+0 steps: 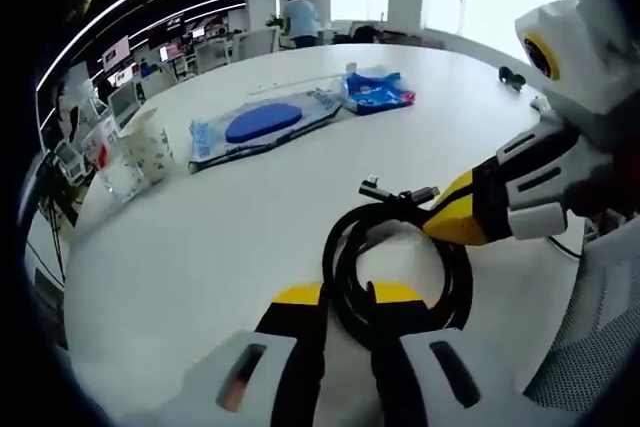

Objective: Arrange the tabletop items into an orderly group along one side of the table until the central work area is clear of visible clutter.

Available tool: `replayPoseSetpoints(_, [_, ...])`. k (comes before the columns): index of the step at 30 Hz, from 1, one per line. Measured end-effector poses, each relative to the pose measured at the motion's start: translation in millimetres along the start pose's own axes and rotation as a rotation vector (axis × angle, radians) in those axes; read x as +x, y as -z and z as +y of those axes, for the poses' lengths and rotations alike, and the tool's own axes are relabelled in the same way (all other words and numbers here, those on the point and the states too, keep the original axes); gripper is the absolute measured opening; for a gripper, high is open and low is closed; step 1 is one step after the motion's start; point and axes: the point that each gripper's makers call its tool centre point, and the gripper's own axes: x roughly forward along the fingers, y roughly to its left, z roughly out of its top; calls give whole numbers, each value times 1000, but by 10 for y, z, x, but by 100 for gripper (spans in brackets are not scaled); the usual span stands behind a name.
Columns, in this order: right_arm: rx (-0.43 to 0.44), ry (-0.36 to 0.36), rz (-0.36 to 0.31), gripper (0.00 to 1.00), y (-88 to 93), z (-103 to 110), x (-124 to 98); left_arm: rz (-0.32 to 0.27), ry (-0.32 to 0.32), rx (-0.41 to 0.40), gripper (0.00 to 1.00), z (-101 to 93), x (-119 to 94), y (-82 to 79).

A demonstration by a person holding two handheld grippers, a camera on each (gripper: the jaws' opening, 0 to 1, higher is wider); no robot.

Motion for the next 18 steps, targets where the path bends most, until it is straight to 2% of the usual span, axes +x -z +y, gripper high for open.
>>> replayPoseSetpoints(8, [19, -5, -18, 1, -82, -14, -72, -5, -1, -20, 12, 15, -26, -65])
replayPoseSetpoints(10, [22, -2, -24, 1, -104, -33, -91, -11, 4, -66, 12, 17, -37, -110])
replayPoseSetpoints(18, [62, 5, -46, 1, -194, -154, -131, -26, 14, -52, 11, 3, -6, -302])
